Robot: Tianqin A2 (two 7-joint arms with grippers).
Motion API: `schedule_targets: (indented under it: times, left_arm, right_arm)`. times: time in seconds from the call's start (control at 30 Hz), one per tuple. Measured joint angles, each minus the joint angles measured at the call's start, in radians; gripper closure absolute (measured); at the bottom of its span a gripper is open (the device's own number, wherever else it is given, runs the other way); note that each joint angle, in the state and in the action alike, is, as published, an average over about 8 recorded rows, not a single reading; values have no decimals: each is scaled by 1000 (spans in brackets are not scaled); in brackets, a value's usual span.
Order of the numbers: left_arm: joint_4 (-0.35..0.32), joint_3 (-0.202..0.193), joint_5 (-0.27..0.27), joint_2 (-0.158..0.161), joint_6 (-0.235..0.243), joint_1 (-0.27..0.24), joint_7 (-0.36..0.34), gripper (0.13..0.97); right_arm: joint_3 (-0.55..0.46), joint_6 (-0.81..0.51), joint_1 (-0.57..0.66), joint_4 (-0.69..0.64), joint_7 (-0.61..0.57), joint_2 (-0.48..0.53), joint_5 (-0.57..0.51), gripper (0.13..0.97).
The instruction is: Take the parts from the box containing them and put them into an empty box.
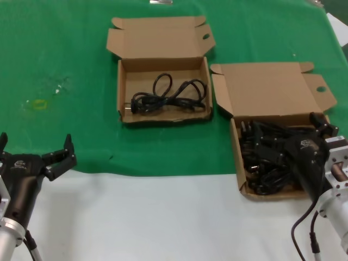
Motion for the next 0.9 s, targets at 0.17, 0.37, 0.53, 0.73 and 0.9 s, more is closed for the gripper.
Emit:
schedule_targets:
  times: [0.17, 0.37, 0.53, 0.73, 0.9]
  left_arm:
    - [0, 0, 0, 0, 0, 0, 0, 132]
    - [0, 0, 0, 0, 0, 0, 0, 132]
    - [0, 0, 0, 0, 0, 0, 0, 132]
    - [0, 0, 0, 0, 0, 0, 0, 132]
    - [0, 0, 0, 0, 0, 0, 0, 132]
  right_arm:
    - [0, 0, 0, 0, 0, 0, 0, 129]
    - [0, 0, 0, 0, 0, 0, 0, 129]
    - [0, 0, 0, 0, 0, 0, 0, 129]
    - [0, 0, 0, 0, 0, 0, 0, 129]
    - [0, 0, 0, 0, 0, 0, 0, 129]
